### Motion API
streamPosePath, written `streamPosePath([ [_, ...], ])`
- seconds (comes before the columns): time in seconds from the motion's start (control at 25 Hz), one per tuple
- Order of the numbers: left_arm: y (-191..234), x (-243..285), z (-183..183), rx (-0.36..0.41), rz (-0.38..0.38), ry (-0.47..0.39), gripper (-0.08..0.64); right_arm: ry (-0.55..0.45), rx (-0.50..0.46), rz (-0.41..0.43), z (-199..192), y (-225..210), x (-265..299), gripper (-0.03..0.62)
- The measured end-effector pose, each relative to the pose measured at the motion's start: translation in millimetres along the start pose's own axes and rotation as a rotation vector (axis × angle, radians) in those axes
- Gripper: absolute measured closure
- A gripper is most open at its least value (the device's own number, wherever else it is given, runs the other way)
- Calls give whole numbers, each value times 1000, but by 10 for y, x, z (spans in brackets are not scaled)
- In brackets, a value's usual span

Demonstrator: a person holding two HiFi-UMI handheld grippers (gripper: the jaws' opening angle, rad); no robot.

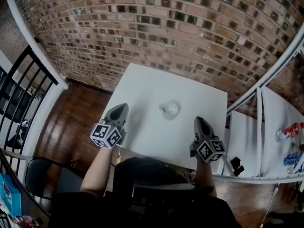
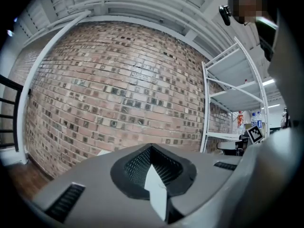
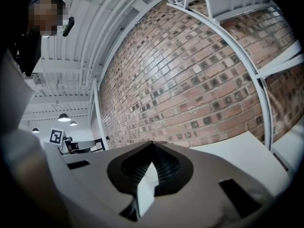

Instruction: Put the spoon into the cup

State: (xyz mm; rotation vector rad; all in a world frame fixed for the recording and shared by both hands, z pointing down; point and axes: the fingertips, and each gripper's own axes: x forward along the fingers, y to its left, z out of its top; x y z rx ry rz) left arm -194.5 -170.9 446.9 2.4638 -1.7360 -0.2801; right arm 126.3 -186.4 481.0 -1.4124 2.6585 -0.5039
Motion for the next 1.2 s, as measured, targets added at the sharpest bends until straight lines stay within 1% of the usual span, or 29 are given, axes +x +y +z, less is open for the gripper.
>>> streamPosePath([
  [0.32,-17,-5,-38,-5,-17,15,557,13,-13,-3,-37,-14,-54,591],
  [0.56,-7,53,-141,-50,-25,36,557,35,-41,-9,-61,-38,-46,591],
  [0.88,-105,110,-143,-30,-47,44,557,47,-62,-13,-45,-82,-59,591],
  [1.04,-60,114,-230,-52,-32,73,557,71,-115,1,-49,-8,-21,591],
  [1.2,-106,96,-303,-64,-51,94,557,73,-112,6,-48,21,-41,591],
])
